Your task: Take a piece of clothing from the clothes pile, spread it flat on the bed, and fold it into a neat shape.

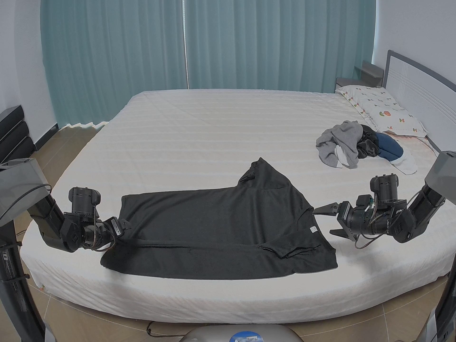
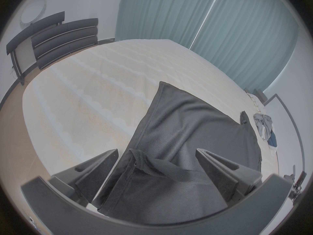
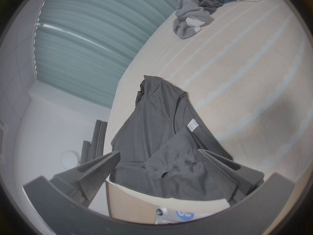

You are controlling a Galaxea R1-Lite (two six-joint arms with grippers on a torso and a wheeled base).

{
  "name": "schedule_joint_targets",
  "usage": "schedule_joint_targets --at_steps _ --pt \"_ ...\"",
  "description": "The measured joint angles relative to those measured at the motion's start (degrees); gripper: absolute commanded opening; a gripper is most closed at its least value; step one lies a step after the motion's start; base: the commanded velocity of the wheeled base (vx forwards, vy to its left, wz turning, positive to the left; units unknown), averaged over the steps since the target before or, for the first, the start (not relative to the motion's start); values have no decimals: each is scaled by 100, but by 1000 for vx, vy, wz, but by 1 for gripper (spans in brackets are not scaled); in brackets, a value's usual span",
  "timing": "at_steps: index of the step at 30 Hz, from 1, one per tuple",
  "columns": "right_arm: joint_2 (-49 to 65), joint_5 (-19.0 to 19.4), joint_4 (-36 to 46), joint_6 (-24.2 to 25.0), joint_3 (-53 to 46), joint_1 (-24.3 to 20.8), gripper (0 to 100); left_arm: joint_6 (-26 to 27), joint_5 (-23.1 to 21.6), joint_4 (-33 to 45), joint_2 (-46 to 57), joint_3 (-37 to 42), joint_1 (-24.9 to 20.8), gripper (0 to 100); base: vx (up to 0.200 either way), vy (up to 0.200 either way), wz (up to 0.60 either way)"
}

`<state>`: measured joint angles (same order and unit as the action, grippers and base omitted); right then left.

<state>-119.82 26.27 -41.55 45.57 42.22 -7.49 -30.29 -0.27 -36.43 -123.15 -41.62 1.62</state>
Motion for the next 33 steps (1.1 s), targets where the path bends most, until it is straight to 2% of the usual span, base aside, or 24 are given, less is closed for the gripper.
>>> schedule_joint_targets --at_steps 5,8,13,23,33 --pt "284 -490 -38 714 -388 -329 100 -534 -165 2 265 127 140 100 0 0 0" --pt "364 -805 -50 1193 -536 -613 100 -969 -484 -5 462 315 206 100 0 0 0" --pt "343 -1185 -63 1657 -567 -929 100 -1457 -996 -30 653 601 232 100 0 0 0" --pt "-204 -1787 -244 2070 -236 -1324 100 -2081 -1883 -52 752 874 260 100 0 0 0" --pt "-700 -1949 -329 2382 72 -1484 100 -2270 -2058 -61 684 896 284 100 0 0 0"
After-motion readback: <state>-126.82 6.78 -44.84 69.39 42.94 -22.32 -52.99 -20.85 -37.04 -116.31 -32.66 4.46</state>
